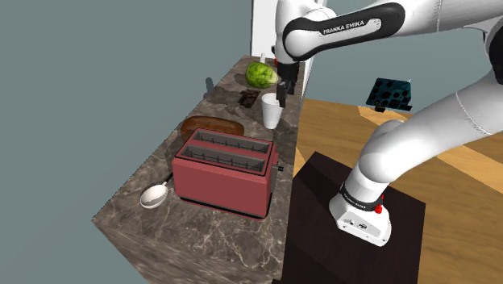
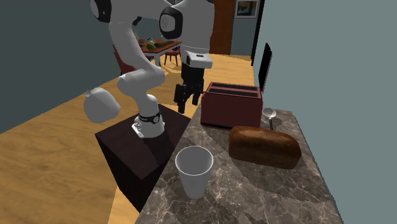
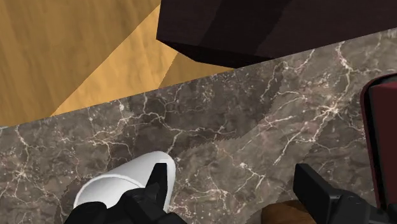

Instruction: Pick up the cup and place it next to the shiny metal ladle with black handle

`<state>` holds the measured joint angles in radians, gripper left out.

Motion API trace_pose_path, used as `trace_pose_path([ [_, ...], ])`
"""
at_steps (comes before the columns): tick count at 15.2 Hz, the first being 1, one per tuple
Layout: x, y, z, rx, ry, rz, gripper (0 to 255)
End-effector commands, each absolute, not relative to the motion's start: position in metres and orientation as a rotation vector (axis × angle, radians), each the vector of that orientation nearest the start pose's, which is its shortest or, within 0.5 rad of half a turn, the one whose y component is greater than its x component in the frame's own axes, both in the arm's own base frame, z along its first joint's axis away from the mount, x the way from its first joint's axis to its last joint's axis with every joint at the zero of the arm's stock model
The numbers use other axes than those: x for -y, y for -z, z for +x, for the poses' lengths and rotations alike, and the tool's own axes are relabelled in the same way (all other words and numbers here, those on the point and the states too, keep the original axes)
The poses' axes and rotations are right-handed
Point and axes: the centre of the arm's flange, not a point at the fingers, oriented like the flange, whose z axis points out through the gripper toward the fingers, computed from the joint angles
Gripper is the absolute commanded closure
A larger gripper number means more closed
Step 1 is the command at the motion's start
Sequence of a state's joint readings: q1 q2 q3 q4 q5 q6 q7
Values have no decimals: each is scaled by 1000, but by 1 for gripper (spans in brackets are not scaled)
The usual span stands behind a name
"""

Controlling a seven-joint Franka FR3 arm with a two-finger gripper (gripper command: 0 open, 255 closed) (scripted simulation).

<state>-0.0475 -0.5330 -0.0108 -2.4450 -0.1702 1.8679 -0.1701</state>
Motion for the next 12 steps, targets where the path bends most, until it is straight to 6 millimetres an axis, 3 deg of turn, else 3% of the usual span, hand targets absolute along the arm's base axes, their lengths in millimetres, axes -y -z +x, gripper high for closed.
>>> trace_pose_path([
  [1, 47, -471, 401, 270, -74, -3280, 0],
  [10, 93, -417, 487, 247, 32, -3280, 0],
  [12, 95, -410, 490, 247, 36, -3280, 0],
])
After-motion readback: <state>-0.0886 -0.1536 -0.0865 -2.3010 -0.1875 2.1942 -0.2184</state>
